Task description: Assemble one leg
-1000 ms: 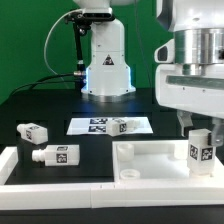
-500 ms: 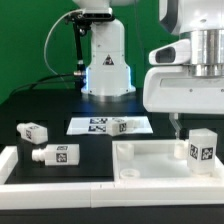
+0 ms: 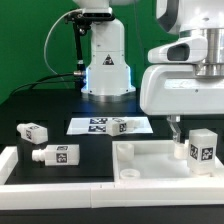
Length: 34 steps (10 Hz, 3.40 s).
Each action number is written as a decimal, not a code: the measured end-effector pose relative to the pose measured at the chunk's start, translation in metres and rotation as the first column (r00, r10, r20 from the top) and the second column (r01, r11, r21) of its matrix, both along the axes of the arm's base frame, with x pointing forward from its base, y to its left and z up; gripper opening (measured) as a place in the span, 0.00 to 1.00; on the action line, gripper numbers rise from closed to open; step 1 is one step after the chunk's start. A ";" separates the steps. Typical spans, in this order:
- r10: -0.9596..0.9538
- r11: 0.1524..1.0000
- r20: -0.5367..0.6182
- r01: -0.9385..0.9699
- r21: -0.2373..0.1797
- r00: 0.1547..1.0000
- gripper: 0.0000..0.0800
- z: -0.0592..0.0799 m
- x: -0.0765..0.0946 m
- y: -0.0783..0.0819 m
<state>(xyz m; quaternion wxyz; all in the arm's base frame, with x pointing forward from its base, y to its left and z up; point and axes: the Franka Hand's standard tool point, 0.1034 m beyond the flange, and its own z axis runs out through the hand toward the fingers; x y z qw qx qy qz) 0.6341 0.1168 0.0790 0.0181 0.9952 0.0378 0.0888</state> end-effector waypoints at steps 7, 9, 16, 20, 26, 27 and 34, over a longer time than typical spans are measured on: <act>-0.469 0.881 0.016 0.466 0.076 0.883 0.36 -0.002 -0.001 0.000; -0.680 0.724 -0.022 0.676 0.139 0.733 0.36 -0.002 0.000 -0.002; -0.948 0.225 -0.195 0.962 0.153 0.253 0.36 -0.003 -0.001 -0.001; -0.579 0.795 -0.133 0.593 0.129 0.805 0.80 0.005 0.002 -0.009; -0.032 0.999 -0.079 0.034 0.024 0.996 0.81 0.003 0.005 -0.009; -0.022 0.999 -0.078 0.024 0.025 0.997 0.81 0.002 0.005 -0.007; -0.304 0.950 -0.082 0.309 0.056 0.949 0.36 0.002 0.005 -0.008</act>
Offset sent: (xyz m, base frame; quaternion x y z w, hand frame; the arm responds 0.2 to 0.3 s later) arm 0.0000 0.0000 0.0000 0.0000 0.0000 0.1938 0.9810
